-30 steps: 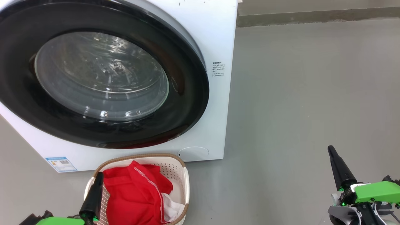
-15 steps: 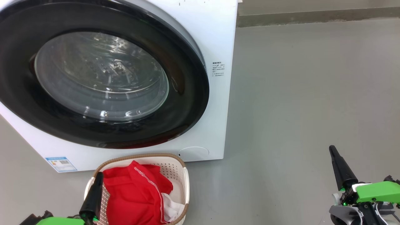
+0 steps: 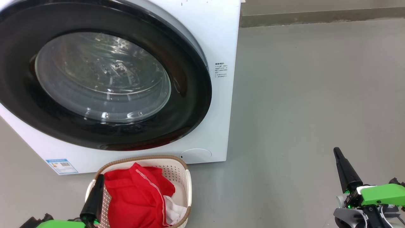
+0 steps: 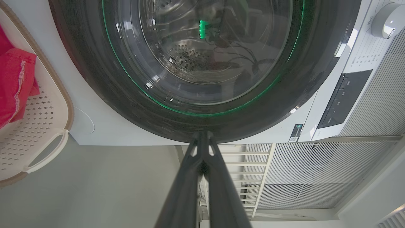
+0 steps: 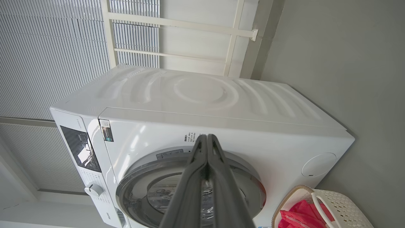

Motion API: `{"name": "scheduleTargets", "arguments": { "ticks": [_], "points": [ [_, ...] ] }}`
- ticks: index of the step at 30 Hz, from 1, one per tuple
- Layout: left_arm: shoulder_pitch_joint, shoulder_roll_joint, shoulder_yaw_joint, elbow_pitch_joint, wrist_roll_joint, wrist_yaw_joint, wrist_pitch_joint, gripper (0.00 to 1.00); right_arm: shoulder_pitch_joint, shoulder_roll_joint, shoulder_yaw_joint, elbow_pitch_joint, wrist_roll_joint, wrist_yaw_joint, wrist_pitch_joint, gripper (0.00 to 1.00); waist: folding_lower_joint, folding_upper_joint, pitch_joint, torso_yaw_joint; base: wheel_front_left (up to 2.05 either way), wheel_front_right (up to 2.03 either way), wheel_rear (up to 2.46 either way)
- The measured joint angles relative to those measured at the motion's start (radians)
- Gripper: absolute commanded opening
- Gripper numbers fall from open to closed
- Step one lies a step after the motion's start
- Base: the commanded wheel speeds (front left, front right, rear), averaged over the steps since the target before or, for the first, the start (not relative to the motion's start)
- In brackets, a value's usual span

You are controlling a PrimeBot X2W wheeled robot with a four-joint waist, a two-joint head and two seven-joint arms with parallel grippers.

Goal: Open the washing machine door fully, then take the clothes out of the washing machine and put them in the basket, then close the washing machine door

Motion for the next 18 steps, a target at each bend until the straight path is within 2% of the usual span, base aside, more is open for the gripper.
{"name": "scheduleTargets", "arguments": {
  "ticks": [18],
  "points": [
    [0.000,0.000,0.003,0.000,0.002,0.000,0.000,0.00,0.000,0.002,-0.003,0.000,-0.006,0.000,0.004,0.00,0.0000,0.0000,0.000,0.000,0.00,0.00,0.00]
  ]
}}
